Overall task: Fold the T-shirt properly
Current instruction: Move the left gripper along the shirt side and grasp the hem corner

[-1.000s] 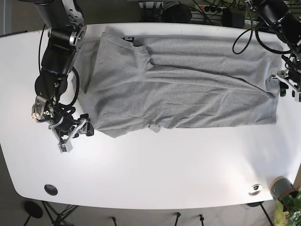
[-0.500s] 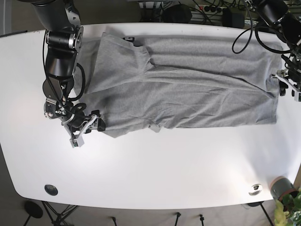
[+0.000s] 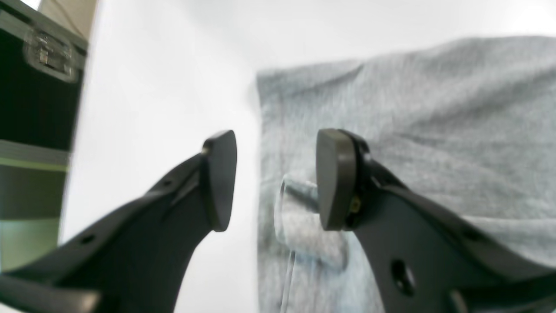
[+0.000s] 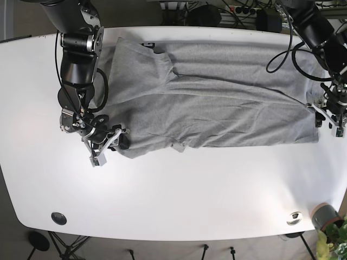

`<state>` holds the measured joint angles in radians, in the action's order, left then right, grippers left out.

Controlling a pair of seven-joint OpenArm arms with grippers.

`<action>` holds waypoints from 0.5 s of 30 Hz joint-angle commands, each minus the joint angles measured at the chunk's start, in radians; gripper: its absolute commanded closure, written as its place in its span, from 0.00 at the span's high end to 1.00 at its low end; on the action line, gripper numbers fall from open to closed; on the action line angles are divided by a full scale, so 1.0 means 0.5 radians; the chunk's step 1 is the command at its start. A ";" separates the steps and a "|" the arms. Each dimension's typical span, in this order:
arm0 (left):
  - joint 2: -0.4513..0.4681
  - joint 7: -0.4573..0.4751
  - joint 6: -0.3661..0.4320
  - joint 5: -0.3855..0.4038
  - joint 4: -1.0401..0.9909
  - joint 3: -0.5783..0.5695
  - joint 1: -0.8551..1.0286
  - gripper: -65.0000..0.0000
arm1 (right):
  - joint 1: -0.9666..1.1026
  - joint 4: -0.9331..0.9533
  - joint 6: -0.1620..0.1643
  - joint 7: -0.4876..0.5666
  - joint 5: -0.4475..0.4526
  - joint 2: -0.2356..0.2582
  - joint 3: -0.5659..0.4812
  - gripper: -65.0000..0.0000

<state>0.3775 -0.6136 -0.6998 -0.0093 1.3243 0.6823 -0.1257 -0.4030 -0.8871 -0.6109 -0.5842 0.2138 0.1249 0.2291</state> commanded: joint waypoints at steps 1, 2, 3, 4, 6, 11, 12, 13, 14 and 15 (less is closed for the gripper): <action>0.072 0.050 0.033 0.036 -0.088 -0.040 -0.121 0.54 | -0.033 -0.013 -0.007 -0.048 -0.015 0.006 -0.002 0.08; 0.078 0.050 0.057 0.036 -0.134 -0.050 -0.152 0.58 | -0.033 -0.013 -0.007 -0.048 -0.015 0.009 -0.002 0.04; 0.100 0.050 0.088 0.036 -0.189 -0.062 -0.198 0.63 | -0.033 -0.013 -0.007 -0.048 -0.018 0.009 -0.002 0.03; 0.124 0.050 0.140 0.036 -0.266 -0.077 -0.250 0.70 | -0.033 -0.013 -0.007 -0.048 -0.018 0.009 -0.002 0.05; 0.143 0.060 0.220 0.039 -0.410 -0.114 -0.330 0.77 | -0.033 -0.022 -0.007 -0.048 -0.015 0.013 -0.002 0.05; 0.198 0.096 0.287 0.045 -0.729 -0.163 -0.511 0.77 | -0.030 -0.087 -0.007 -0.054 -0.015 0.009 -0.002 0.05; 0.198 0.127 0.290 0.042 -0.797 -0.163 -0.545 0.77 | -0.030 -0.087 -0.007 -0.054 -0.015 0.009 -0.002 0.05; 0.204 0.158 0.290 0.039 -0.852 -0.163 -0.573 0.77 | -0.030 -0.090 -0.007 -0.054 -0.015 0.009 -0.002 0.05; 0.204 0.198 0.290 0.039 -0.922 -0.163 -0.603 0.77 | -0.030 -0.090 -0.007 -0.054 -0.015 0.009 -0.002 0.05; 0.210 0.247 0.290 0.039 -0.999 -0.163 -0.634 0.77 | -0.030 -0.090 -0.007 -0.054 -0.015 0.009 -0.002 0.05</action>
<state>0.4561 -0.5293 -0.5537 -0.0044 0.8429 0.5991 -0.4026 -0.3946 -0.9150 -0.6109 -0.6109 0.2062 0.1249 0.2272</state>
